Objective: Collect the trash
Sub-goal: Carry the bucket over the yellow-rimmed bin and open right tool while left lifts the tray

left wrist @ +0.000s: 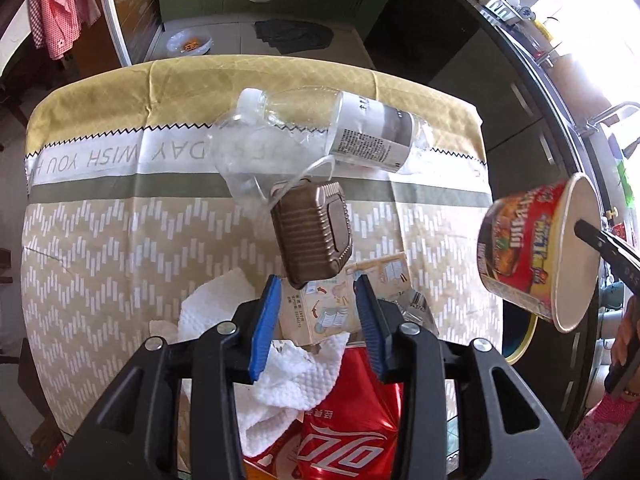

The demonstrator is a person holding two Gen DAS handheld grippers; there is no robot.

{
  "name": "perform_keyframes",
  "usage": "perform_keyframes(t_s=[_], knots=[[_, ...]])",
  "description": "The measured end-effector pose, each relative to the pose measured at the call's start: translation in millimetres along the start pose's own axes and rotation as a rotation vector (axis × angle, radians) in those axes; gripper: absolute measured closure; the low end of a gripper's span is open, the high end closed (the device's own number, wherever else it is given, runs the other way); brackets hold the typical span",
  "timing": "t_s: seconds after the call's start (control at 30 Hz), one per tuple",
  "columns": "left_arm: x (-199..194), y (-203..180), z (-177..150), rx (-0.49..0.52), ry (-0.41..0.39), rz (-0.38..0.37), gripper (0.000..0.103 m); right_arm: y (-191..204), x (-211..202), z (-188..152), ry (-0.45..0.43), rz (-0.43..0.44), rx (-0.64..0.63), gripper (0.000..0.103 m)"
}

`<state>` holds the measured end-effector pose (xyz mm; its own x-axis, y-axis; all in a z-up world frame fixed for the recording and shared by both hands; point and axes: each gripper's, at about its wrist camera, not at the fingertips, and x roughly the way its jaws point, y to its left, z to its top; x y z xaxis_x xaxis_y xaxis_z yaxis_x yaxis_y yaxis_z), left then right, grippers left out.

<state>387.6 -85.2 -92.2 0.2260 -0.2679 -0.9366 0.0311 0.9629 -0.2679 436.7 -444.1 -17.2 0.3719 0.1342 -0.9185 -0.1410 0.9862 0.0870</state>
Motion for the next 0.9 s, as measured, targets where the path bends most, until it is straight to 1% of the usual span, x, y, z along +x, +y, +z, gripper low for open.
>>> perform_keyframes(t_s=[0.2, 0.33, 0.47, 0.6, 0.7, 0.73, 0.77, 0.83, 0.9], knots=[[19, 4, 9, -0.026, 0.020, -0.009, 0.065, -40, -16, -29, -0.006, 0.001, 0.053, 0.098], [33, -2, 15, -0.027, 0.034, -0.014, 0.065, -73, -22, -55, 0.007, -0.021, 0.099, 0.098], [41, -4, 17, -0.033, 0.036, -0.022, 0.065, -109, -16, -83, 0.036, -0.040, 0.160, 0.098], [44, -7, 21, -0.038, 0.021, -0.026, 0.064, -136, -1, -106, 0.066, -0.038, 0.214, 0.098], [45, -10, 26, -0.032, 0.001, -0.013, 0.066, -151, 13, -118, 0.086, -0.031, 0.245, 0.098], [45, -11, 27, -0.028, -0.003, -0.011, 0.071, -155, 18, -121, 0.090, -0.030, 0.252, 0.098], [44, -12, 29, -0.026, -0.007, -0.015, 0.074, -158, 22, -124, 0.095, -0.031, 0.259, 0.098], [43, -15, 29, -0.016, -0.015, -0.017, 0.077, -165, 29, -127, 0.102, -0.033, 0.272, 0.098], [39, -18, 28, 0.006, -0.018, -0.021, 0.077, -172, 37, -131, 0.112, -0.036, 0.290, 0.098]])
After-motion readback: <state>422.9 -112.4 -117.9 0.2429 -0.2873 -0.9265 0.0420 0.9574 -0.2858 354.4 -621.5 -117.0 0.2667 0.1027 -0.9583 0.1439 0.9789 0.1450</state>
